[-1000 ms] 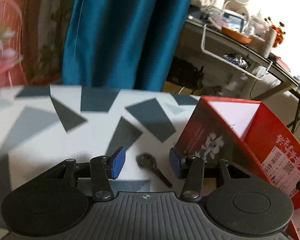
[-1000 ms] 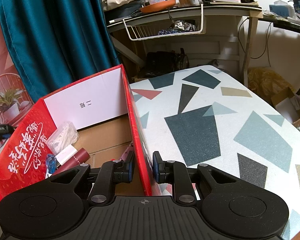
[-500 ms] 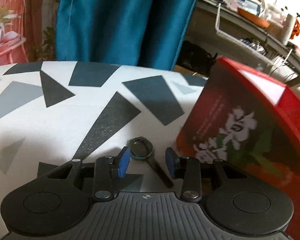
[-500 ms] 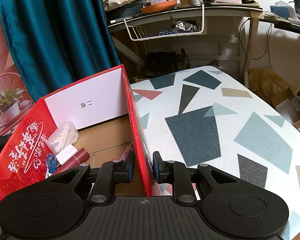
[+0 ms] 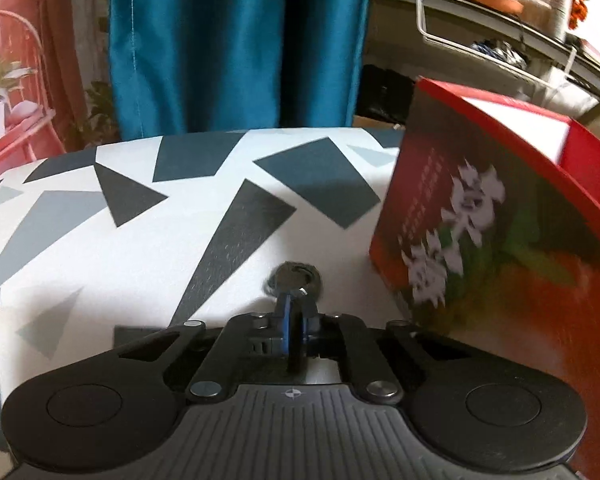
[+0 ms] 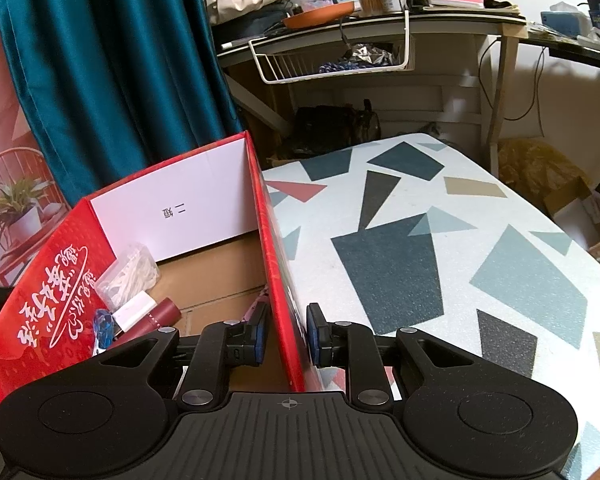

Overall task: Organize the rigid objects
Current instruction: 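Close the left tool on the black key and lift it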

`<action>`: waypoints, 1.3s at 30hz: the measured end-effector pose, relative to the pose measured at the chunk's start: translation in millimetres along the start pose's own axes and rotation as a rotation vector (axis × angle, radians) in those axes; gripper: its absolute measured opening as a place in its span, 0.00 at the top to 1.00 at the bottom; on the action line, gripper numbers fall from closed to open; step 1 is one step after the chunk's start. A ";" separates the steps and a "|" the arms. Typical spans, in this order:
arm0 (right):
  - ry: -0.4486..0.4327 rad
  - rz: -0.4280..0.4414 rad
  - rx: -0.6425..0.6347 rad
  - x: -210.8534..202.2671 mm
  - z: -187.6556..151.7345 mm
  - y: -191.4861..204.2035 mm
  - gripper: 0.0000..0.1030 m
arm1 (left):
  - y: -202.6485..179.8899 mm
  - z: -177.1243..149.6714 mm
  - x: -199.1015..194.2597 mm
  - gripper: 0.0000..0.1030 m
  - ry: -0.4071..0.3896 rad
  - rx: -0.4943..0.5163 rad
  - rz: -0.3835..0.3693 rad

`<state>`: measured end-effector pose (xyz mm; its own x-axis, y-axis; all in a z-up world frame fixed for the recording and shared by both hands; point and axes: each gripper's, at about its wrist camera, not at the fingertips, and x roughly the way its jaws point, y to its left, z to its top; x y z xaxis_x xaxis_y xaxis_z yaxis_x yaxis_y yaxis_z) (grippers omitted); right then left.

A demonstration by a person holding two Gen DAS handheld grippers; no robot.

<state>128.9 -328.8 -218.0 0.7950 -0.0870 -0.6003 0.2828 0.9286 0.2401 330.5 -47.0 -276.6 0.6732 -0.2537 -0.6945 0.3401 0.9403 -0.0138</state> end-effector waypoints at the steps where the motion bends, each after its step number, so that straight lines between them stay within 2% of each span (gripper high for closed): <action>1: 0.000 0.000 0.001 0.1 0.1 -0.1 0.81 | 1.8 -3.9 -3.6 0.93 -0.003 0.008 -0.003; 9: -0.002 0.001 0.004 0.0 0.0 -0.4 0.81 | 12.9 -20.1 -24.2 0.93 0.000 -0.012 -0.003; 10: -0.002 0.001 0.003 0.0 0.0 -0.3 0.81 | 13.1 -19.6 -24.3 0.89 0.004 -0.018 0.001; 13: -0.001 0.001 0.003 -0.1 0.0 -0.4 0.81 | 6.9 -18.1 -28.4 0.57 -0.012 0.001 0.003; 19: -0.002 0.003 0.002 0.0 -0.3 -0.3 0.80 | -3.1 -15.2 -14.7 0.57 0.012 0.039 0.058; 24: -0.002 0.003 0.002 0.3 -0.1 -0.2 0.80 | -4.1 -8.0 -5.4 0.59 -0.003 0.031 0.079; 27: -0.004 0.005 0.009 0.4 -0.4 -0.4 0.79 | -3.0 -9.1 -3.9 0.71 -0.022 0.044 0.044; 29: -0.004 0.007 0.009 0.5 -0.5 0.0 0.79 | -2.6 -10.5 -4.9 0.91 -0.028 0.059 0.017; 39: -0.006 0.008 0.013 0.7 -0.9 -0.6 0.79 | -3.7 -12.7 -16.8 0.91 -0.037 0.062 -0.004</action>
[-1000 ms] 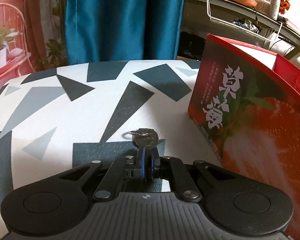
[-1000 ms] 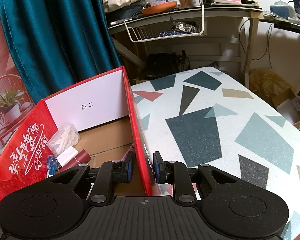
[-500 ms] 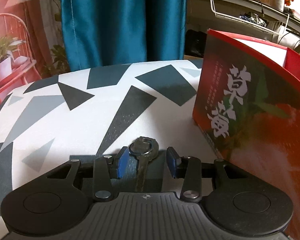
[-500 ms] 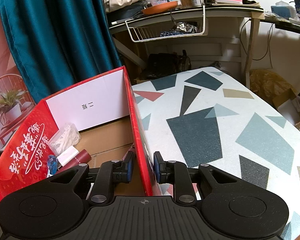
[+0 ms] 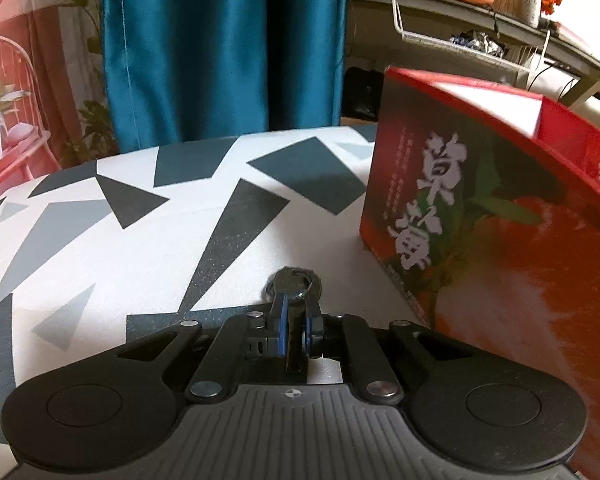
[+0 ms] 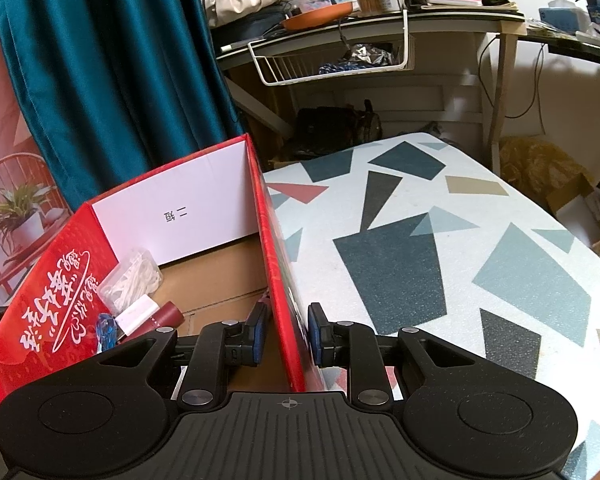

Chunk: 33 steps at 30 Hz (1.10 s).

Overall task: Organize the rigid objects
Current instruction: 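Close the left tool on the black key and lift it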

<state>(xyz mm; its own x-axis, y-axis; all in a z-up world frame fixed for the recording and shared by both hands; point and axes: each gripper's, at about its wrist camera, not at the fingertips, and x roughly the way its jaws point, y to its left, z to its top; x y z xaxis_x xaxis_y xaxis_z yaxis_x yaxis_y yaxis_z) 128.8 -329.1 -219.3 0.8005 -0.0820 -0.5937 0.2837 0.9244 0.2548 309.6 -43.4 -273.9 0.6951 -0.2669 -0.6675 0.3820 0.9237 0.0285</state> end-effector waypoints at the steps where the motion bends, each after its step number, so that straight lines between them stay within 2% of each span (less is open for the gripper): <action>1: 0.000 0.000 0.000 0.0 0.0 0.0 0.79 | 0.2 0.6 -4.0 0.91 -0.010 -0.002 -0.003; 6: -0.004 0.002 0.005 -0.2 -0.2 0.0 0.79 | 3.3 2.9 -19.1 0.91 -0.025 -0.034 -0.012; 12: -0.005 0.009 0.011 0.4 0.1 -0.2 0.78 | 7.0 -5.2 -27.7 0.91 0.009 -0.079 -0.025; 20: -0.009 0.017 0.017 -0.1 -0.4 -1.4 0.78 | 1.5 -27.4 -31.3 0.90 0.069 -0.089 -0.003; 24: -0.009 0.017 0.018 -0.2 -0.6 -1.7 0.77 | -1.5 -26.3 -30.1 0.88 0.078 -0.052 0.005; 28: -0.009 0.016 0.019 -0.1 -0.5 -1.7 0.77 | -8.7 -23.2 -26.8 0.77 0.081 -0.015 0.020; 30: -0.009 0.017 0.018 0.0 -0.6 -1.5 0.77 | -10.4 -22.7 -25.8 0.69 0.077 -0.011 0.042; 31: -0.009 0.017 0.018 0.0 -0.5 -1.6 0.77 | -10.3 -22.3 -25.1 0.60 0.075 -0.014 0.053; 33: -0.008 0.018 0.017 0.5 -0.3 -1.4 0.77 | -9.0 -22.3 -23.7 0.57 0.071 -0.018 0.054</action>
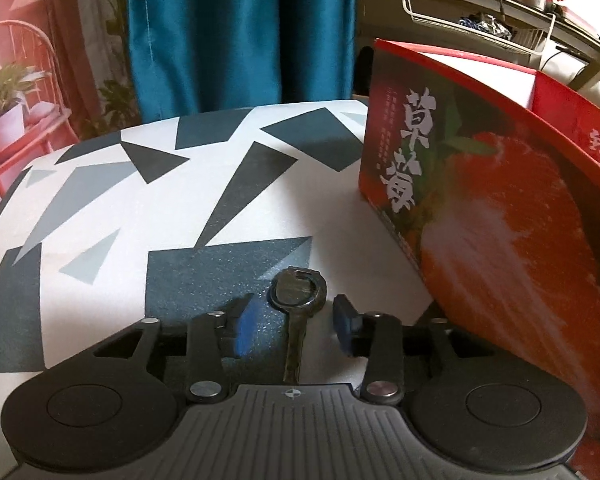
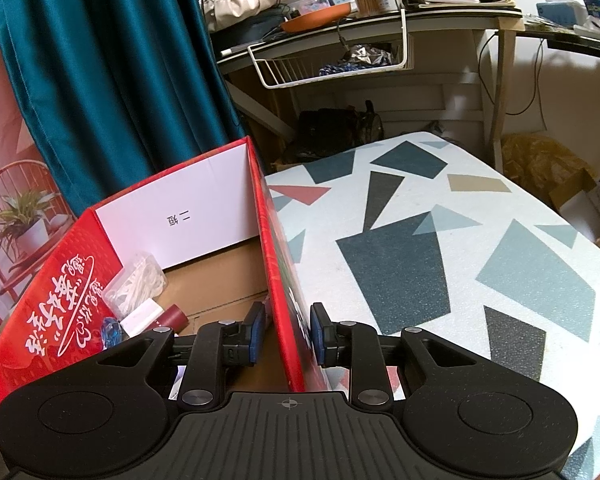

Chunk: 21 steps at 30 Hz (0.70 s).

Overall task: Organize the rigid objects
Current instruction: 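Close the left tool on the black key and lift it, then carry the key into the red box and release it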

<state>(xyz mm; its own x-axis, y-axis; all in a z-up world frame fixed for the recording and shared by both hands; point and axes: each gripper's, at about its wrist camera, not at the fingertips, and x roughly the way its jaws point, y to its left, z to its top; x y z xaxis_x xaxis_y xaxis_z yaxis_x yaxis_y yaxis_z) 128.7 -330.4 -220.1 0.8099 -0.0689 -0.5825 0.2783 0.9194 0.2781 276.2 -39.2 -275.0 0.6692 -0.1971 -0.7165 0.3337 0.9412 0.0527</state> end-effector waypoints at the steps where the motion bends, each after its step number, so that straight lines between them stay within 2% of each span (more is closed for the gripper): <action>1: 0.000 0.000 0.000 0.1 0.1 -0.2 0.77 | 0.0 0.6 0.7 0.57 -0.001 0.006 -0.003; 8: -0.003 0.003 0.001 0.8 0.4 0.2 0.76 | -0.3 8.3 10.5 0.59 -0.013 0.026 -0.020; 9: -0.003 0.003 0.002 0.6 0.4 0.1 0.76 | -1.1 8.2 11.1 0.61 -0.018 0.029 -0.026; 11: -0.002 0.002 0.003 1.2 0.6 0.7 0.76 | -1.8 7.0 10.4 0.75 -0.028 0.028 -0.046; 13: -0.004 0.003 0.002 0.6 0.3 0.1 0.76 | -1.2 5.2 8.6 0.78 -0.038 0.013 -0.060; 14: -0.005 0.004 0.002 0.8 0.2 0.4 0.76 | -0.2 4.8 7.0 0.84 -0.048 0.002 -0.064; 17: -0.003 0.002 0.000 1.2 0.8 0.8 0.76 | 2.1 8.2 2.9 0.93 -0.063 -0.007 -0.099; 21: -0.003 0.003 0.003 0.6 0.6 0.2 0.76 | -1.0 8.3 1.7 0.94 -0.066 0.012 -0.103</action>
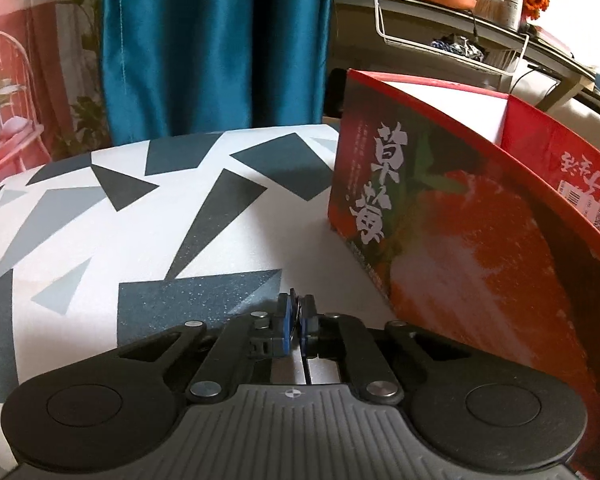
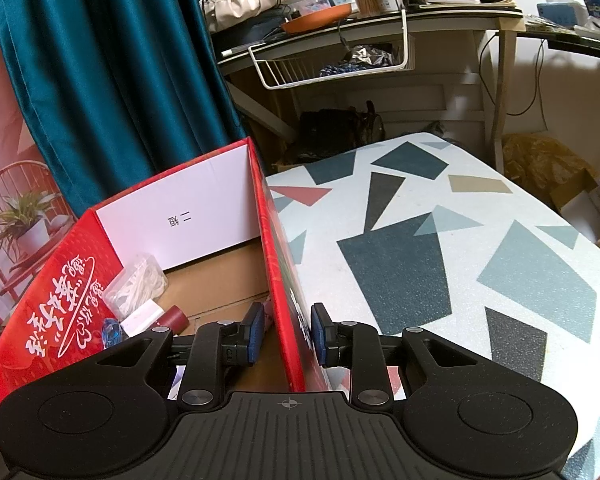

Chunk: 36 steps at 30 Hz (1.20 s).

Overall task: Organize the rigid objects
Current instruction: 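Carry the key into the red box and release it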

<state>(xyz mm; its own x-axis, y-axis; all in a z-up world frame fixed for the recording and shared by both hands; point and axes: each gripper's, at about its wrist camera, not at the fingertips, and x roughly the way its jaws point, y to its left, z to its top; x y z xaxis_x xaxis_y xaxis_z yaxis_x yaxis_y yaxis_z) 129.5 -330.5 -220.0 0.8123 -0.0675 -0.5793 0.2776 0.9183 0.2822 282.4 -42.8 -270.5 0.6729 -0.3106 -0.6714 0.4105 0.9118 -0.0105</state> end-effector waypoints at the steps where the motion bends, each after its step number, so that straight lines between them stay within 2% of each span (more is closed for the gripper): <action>1: 0.000 0.000 0.001 0.3 0.0 0.2 0.76 | -0.1 -0.8 -0.3 0.94 -0.002 -0.002 -0.001; 7: 0.001 0.001 0.000 0.0 0.2 -0.1 0.76 | 0.0 -0.6 -8.0 0.94 -0.015 0.000 -0.020; 12: 0.001 0.001 0.000 -0.3 -0.2 -0.3 0.76 | 4.1 12.8 -20.4 0.94 -0.052 -0.026 -0.029; 15: 0.001 -0.001 0.000 -0.4 -0.4 -0.2 0.77 | 2.9 31.7 -32.2 0.94 -0.097 0.006 -0.057; 19: 0.002 -0.010 -0.004 0.1 -0.8 0.6 0.79 | -3.6 67.5 -55.3 0.94 -0.195 0.061 -0.089; 23: 0.004 -0.014 0.003 0.0 -0.7 0.7 0.79 | -20.9 89.3 -72.9 0.94 -0.262 0.075 -0.180; 27: 0.005 -0.015 0.000 -0.5 -0.3 0.6 0.79 | -49.9 91.8 -70.5 0.94 -0.259 0.124 -0.265; 30: 0.005 -0.014 -0.001 -0.6 -0.3 0.6 0.79 | -67.3 90.0 -60.4 0.94 -0.228 0.148 -0.311; 36: 0.005 -0.013 -0.003 -1.0 -0.3 0.6 0.79 | -84.5 79.4 -41.0 0.94 -0.171 0.248 -0.346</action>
<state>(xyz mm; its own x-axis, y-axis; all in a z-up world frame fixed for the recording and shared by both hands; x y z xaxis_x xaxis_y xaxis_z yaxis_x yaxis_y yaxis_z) 128.7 -329.7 -219.5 0.8061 -0.0774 -0.5867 0.2865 0.9185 0.2725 269.1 -128.4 -183.2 0.5533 -0.6446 -0.5275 0.7501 0.6610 -0.0209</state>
